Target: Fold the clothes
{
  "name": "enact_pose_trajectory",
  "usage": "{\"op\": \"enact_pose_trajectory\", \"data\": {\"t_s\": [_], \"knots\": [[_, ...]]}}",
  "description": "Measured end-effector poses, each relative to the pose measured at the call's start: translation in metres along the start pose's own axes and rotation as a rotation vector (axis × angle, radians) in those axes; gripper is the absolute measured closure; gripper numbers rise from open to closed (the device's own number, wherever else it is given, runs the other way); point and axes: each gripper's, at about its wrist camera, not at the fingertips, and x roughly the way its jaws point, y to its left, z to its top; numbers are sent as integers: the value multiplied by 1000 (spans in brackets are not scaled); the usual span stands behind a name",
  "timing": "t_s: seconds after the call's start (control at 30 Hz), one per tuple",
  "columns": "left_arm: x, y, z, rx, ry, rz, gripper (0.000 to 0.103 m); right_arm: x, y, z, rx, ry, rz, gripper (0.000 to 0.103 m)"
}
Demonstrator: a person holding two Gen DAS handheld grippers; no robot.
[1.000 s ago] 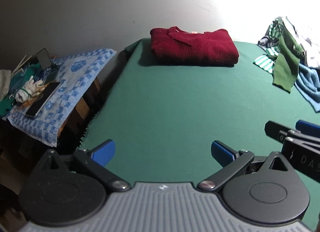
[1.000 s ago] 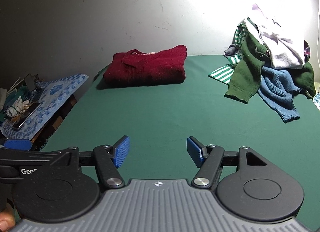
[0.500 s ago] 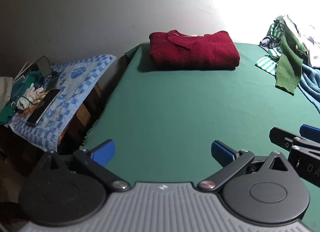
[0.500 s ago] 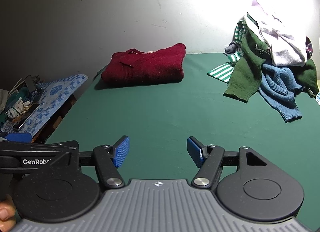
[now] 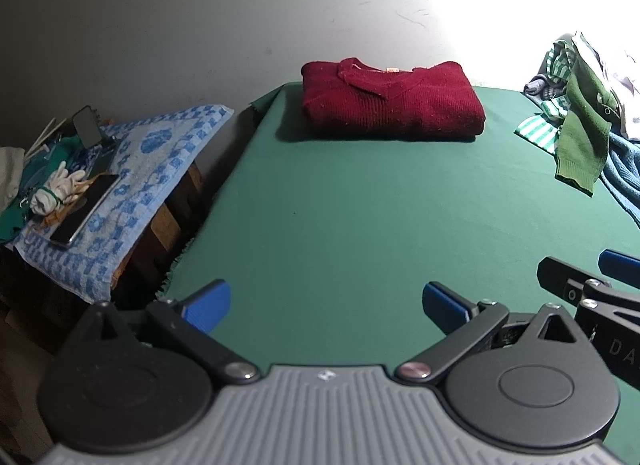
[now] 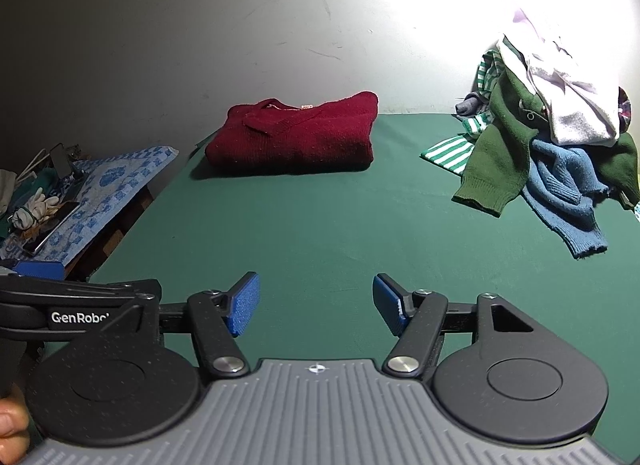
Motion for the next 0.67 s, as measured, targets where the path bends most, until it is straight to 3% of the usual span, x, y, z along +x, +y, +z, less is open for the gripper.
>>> {"op": "enact_pose_trajectory", "data": {"t_s": [0.67], "knots": [[-1,1,0,8,-21,17,1,-1,3,-1,7,-6,-5,37]]}}
